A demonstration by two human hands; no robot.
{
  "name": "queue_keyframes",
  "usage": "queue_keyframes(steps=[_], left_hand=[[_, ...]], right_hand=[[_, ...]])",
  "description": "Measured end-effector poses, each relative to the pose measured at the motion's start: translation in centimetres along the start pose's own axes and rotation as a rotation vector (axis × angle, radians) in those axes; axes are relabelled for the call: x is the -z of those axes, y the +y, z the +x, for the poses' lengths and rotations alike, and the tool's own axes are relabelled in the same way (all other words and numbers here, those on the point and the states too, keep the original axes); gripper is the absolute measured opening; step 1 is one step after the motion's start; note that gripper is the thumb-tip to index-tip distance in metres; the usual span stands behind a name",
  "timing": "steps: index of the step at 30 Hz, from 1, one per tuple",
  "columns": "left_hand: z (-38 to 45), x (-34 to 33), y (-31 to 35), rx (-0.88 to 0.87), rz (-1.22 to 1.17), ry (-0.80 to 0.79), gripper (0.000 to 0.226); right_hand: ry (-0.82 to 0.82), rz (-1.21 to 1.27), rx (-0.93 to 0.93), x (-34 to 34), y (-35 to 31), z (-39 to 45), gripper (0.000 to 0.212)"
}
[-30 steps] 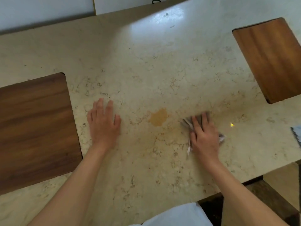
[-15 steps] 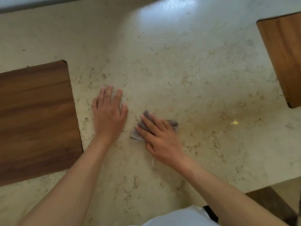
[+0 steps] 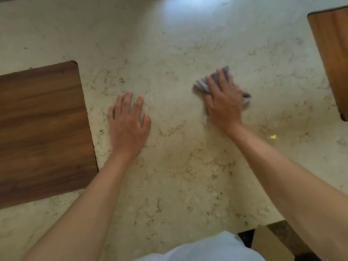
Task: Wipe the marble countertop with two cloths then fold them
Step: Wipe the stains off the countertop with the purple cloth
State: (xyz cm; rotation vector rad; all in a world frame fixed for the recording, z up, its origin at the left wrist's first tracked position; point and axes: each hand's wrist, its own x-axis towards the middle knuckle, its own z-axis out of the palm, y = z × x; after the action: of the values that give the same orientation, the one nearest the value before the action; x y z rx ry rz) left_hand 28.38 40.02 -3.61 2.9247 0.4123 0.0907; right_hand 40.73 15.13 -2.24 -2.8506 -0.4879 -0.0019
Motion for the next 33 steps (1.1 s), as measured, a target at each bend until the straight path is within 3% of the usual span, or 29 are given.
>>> queue_keyframes(steps=[5, 8, 10, 12, 15, 17, 19, 21, 24, 28, 31, 33], left_hand=[[0.0, -0.1, -0.5, 0.056, -0.193, 0.022, 0.044], [0.0, 0.0, -0.6, 0.048, -0.172, 0.015, 0.046], [-0.1, 0.0, -0.5, 0.035, -0.131, 0.006, 0.048], [-0.1, 0.0, -0.4, 0.03, -0.116, 0.004, 0.049], [-0.2, 0.0, -0.2, 0.037, -0.099, 0.007, 0.048], [-0.1, 0.0, 0.0, 0.051, -0.084, 0.006, 0.048], [-0.1, -0.1, 0.1, 0.055, -0.079, 0.004, 0.047], [-0.1, -0.1, 0.1, 0.048, -0.08, 0.007, 0.047], [0.0, -0.1, -0.2, 0.049, -0.098, 0.023, 0.047], [0.3, 0.3, -0.8, -0.001, -0.11, 0.002, 0.044], [0.8, 1.0, -3.3, 0.013, -0.014, 0.036, 0.045], [1.1, 1.6, -5.5, 0.099, -0.006, 0.018, 0.048]], right_hand=[[-0.207, 0.084, 0.541, -1.8, -7.1, -11.0, 0.05], [-0.372, 0.138, 0.876, -1.2, -5.5, -18.3, 0.047], [-0.372, 0.122, 0.961, -0.3, -2.4, -18.4, 0.053], [-0.296, 0.102, 0.806, 0.4, 1.0, -15.8, 0.058], [-0.091, 0.03, 0.311, 1.0, 5.8, -9.6, 0.051], [-0.04, 0.017, -0.007, 1.1, 5.9, -5.8, 0.049], [-0.001, -0.006, -0.118, 0.4, 2.8, -3.5, 0.051], [-0.003, 0.025, -0.051, -0.5, -1.8, -3.7, 0.052], [-0.053, 0.107, 0.299, -2.2, -7.4, -9.8, 0.048], [-0.231, 0.167, 0.732, -1.8, -7.5, -18.4, 0.04], [-0.173, 0.101, 0.715, -1.0, -1.9, -16.4, 0.038], [-0.081, 0.056, 0.454, -0.7, 1.7, -12.0, 0.041]])
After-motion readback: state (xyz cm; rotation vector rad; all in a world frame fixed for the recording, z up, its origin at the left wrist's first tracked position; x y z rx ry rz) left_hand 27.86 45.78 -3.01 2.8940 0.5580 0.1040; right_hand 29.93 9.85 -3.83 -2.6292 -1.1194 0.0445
